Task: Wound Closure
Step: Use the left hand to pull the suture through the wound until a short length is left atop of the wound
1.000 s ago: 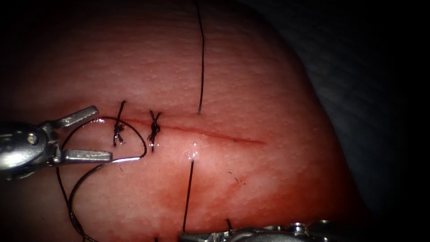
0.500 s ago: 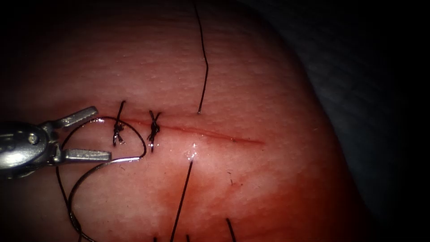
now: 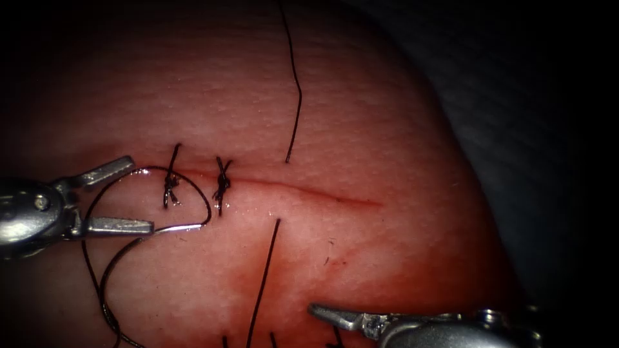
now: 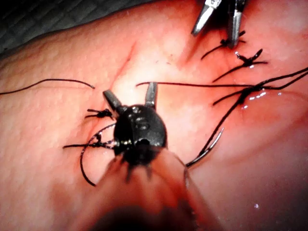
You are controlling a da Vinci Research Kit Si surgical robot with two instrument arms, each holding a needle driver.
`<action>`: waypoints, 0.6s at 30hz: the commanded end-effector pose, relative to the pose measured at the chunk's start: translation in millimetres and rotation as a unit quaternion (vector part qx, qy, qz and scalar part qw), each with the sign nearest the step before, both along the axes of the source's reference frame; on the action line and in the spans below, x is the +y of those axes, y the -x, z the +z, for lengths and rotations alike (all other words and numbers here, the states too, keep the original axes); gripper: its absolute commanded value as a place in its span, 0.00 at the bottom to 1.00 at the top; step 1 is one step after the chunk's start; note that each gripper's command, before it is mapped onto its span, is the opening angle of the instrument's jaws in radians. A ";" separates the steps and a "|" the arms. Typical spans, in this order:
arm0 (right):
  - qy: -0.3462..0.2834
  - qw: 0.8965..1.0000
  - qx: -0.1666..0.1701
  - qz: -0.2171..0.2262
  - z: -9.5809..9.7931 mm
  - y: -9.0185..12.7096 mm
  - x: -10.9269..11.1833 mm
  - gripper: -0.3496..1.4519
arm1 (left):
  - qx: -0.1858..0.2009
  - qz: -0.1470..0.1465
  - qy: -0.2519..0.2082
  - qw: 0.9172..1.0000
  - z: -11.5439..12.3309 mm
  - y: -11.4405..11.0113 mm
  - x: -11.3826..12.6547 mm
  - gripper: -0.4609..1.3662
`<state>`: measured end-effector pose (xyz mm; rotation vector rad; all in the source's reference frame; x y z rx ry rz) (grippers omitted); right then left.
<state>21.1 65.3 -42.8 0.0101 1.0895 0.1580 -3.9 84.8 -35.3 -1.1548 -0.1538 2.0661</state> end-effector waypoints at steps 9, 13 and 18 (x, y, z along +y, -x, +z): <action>0.025 0.999 -0.020 0.004 6.0 -1.8 3.1 0.96 | 0.001 0.000 0.000 1.000 0.1 0.1 -0.1 0.56; 0.033 0.999 -0.023 0.008 8.4 -2.7 3.8 0.96 | 0.001 0.001 0.000 1.000 0.1 0.1 -0.1 0.56; 0.039 0.999 -0.020 0.011 10.0 -4.0 3.8 0.95 | 0.001 0.001 0.000 1.000 0.1 0.0 -0.2 0.56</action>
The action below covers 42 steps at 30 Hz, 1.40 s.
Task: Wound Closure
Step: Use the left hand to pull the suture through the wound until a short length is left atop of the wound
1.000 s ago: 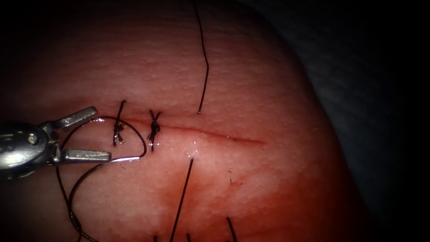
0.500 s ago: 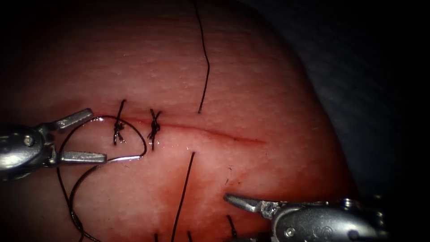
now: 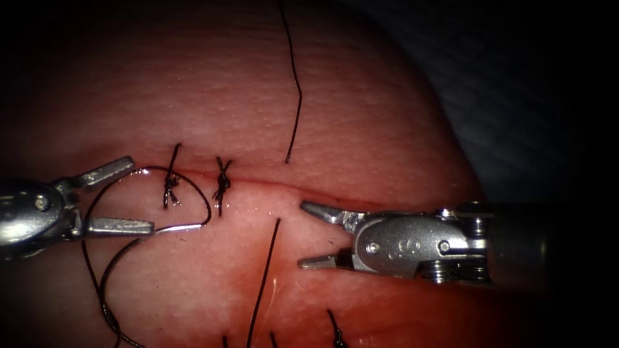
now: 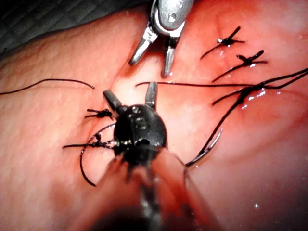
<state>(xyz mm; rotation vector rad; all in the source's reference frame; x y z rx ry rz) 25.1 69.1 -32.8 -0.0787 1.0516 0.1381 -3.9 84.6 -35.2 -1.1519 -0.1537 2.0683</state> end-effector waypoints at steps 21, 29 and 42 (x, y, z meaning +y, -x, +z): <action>-0.029 0.997 0.018 -0.071 0.0 -2.2 -0.9 0.00 | 0.000 0.002 -0.001 1.000 -0.1 -0.2 -0.1 0.55; -0.024 0.996 0.021 -0.088 -1.7 -1.6 -2.5 0.00 | 0.000 0.003 -0.001 1.000 -0.1 -0.3 -0.1 0.55; -0.044 0.988 0.028 -0.146 -11.2 -0.3 -9.7 0.00 | 0.000 0.003 -0.001 1.000 -0.1 -0.3 -0.1 0.55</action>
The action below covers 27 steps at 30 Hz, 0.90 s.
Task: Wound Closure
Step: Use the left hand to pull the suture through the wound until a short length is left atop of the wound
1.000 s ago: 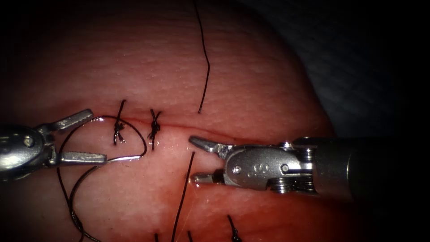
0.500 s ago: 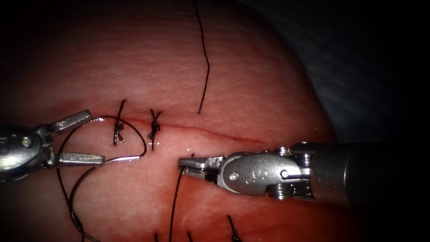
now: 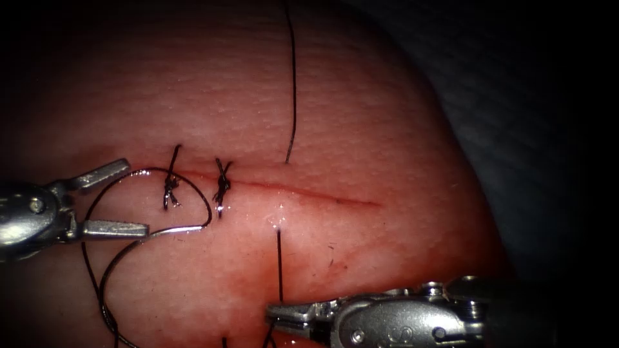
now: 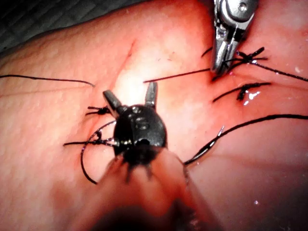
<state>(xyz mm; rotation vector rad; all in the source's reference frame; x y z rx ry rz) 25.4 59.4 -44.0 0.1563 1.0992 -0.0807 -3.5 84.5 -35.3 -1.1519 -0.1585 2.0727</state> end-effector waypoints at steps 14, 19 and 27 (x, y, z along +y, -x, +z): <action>-0.061 0.997 0.003 -0.056 -8.6 -0.6 -6.7 0.00 | 0.000 0.000 0.000 1.000 0.0 0.0 0.0 0.55; -0.078 0.994 0.006 -0.082 -10.0 -1.2 -8.6 0.00 | 0.000 0.000 0.000 1.000 0.0 0.0 0.0 0.55; -0.013 0.999 0.011 0.044 -8.8 2.1 -3.0 0.99 | 0.000 0.000 0.000 1.000 0.0 0.0 -0.1 0.56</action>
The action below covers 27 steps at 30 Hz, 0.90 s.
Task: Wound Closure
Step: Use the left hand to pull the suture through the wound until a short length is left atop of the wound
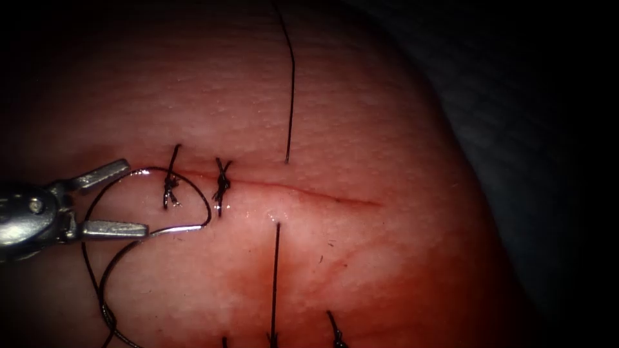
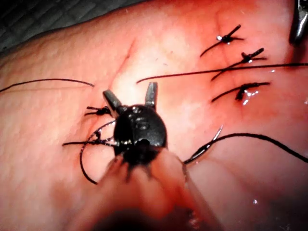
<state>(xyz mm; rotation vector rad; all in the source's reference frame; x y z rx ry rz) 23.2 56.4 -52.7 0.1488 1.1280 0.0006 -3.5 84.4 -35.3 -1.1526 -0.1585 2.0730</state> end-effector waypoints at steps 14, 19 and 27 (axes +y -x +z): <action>0.044 0.995 -0.034 0.080 10.2 3.2 10.5 0.98 | 0.000 0.000 0.000 1.000 0.0 0.0 -0.1 0.56; 0.053 0.994 -0.041 0.083 13.2 2.1 12.8 0.95 | 0.000 0.000 0.000 1.000 0.0 0.0 -0.1 0.56; 0.077 0.992 -0.050 0.088 18.1 0.2 14.2 0.97 | 0.000 0.001 0.000 1.000 0.0 -0.1 -0.1 0.56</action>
